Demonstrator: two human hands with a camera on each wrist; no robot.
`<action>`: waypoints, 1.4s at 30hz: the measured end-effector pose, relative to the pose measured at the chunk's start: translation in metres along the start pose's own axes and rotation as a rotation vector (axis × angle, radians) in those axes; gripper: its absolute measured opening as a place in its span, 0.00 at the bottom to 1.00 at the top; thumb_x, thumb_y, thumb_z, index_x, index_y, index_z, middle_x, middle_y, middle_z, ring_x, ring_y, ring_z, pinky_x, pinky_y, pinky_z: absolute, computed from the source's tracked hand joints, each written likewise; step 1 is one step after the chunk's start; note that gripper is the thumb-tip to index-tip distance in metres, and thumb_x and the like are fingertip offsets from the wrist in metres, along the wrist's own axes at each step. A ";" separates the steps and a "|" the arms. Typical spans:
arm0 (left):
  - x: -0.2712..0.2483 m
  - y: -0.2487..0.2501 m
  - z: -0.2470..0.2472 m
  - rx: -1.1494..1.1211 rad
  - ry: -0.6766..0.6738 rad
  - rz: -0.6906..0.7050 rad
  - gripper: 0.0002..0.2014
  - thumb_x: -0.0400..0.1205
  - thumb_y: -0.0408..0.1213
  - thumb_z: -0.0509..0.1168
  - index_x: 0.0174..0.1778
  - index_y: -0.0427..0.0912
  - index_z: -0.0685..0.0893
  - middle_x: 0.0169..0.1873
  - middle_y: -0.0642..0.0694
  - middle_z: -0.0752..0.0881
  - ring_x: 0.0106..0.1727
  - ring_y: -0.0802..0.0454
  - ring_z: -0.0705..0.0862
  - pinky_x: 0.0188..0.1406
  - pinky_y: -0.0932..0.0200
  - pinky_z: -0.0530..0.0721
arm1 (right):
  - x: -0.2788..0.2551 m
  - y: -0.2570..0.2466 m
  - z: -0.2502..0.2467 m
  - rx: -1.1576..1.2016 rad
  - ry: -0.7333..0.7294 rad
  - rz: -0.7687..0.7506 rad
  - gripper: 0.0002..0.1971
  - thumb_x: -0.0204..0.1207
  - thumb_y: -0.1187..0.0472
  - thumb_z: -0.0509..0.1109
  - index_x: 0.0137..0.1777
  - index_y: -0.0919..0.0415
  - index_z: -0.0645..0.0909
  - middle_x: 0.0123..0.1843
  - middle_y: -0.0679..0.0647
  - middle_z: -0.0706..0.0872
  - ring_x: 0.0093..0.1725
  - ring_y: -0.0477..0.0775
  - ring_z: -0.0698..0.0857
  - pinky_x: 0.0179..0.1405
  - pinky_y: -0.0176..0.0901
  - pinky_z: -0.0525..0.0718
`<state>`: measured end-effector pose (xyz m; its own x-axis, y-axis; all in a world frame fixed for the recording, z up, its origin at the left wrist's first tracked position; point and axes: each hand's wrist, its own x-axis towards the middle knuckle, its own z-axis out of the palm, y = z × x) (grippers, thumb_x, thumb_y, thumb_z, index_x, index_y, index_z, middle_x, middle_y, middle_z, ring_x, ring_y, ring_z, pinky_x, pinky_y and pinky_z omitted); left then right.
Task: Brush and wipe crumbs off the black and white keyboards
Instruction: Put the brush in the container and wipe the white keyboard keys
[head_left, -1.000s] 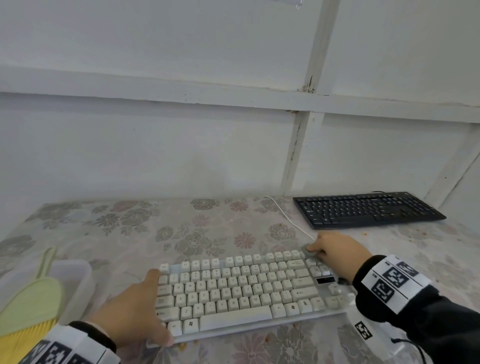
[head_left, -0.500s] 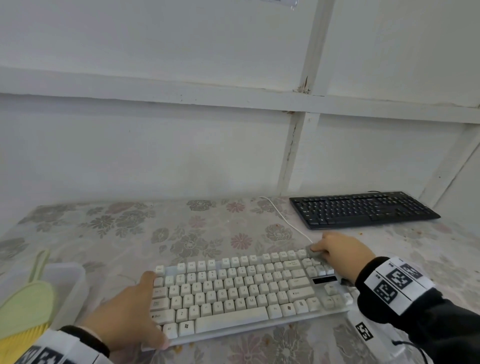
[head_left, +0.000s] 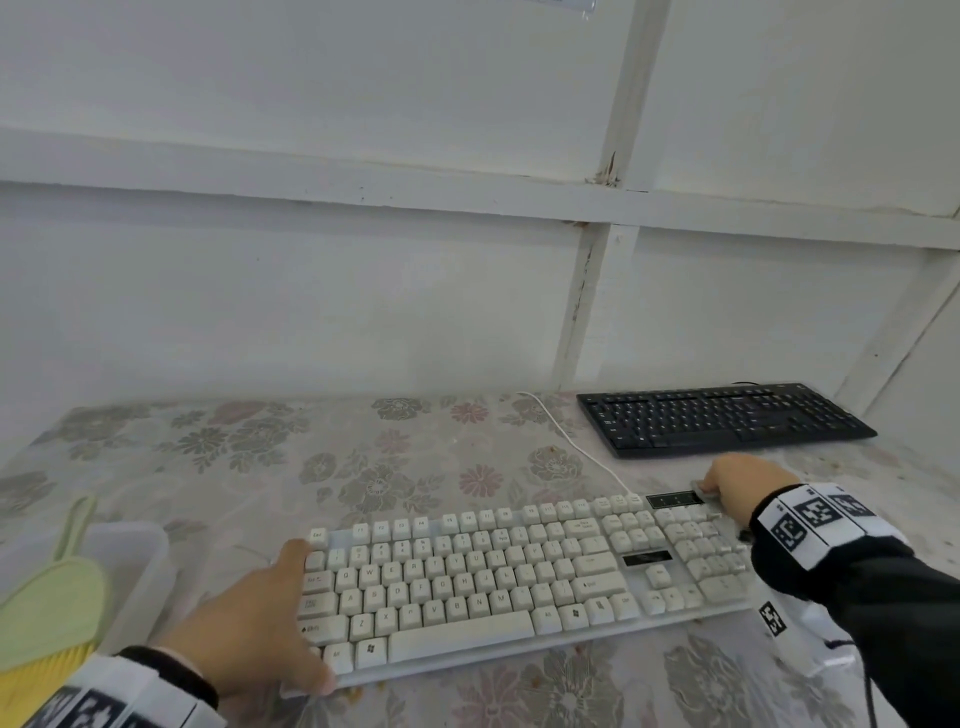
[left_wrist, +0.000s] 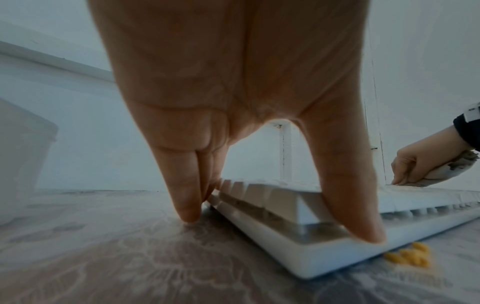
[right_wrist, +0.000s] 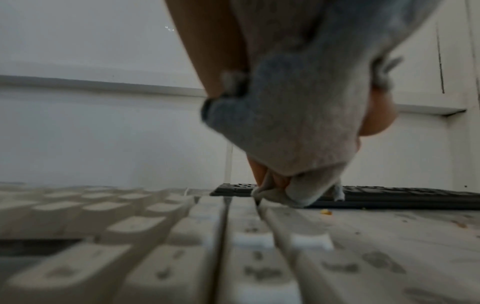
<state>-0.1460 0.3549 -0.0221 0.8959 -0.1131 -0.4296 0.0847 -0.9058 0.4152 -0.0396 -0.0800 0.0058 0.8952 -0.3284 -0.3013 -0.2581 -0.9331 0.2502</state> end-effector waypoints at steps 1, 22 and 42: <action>0.000 0.000 0.000 0.002 -0.003 0.000 0.53 0.54 0.54 0.75 0.71 0.52 0.51 0.50 0.56 0.80 0.50 0.59 0.81 0.53 0.61 0.84 | 0.002 0.004 0.006 -0.025 0.010 0.007 0.12 0.84 0.59 0.60 0.56 0.62 0.84 0.54 0.56 0.85 0.56 0.56 0.86 0.53 0.40 0.78; 0.004 -0.006 0.002 -0.079 0.018 0.009 0.42 0.56 0.46 0.79 0.59 0.46 0.60 0.50 0.53 0.81 0.50 0.56 0.82 0.54 0.54 0.84 | -0.147 -0.276 -0.031 0.114 0.127 -1.115 0.15 0.83 0.62 0.61 0.33 0.63 0.77 0.32 0.52 0.72 0.25 0.53 0.69 0.24 0.39 0.68; 0.001 -0.006 -0.001 -0.013 -0.019 -0.007 0.54 0.60 0.43 0.80 0.74 0.46 0.51 0.60 0.52 0.78 0.59 0.52 0.79 0.62 0.56 0.80 | -0.121 -0.209 -0.025 0.091 0.107 -0.805 0.14 0.82 0.58 0.62 0.36 0.57 0.80 0.34 0.50 0.75 0.34 0.55 0.76 0.40 0.42 0.81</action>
<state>-0.1453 0.3609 -0.0242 0.8870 -0.1147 -0.4472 0.0963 -0.9013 0.4223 -0.0851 0.1580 0.0132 0.8475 0.4591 -0.2663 0.4545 -0.8869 -0.0826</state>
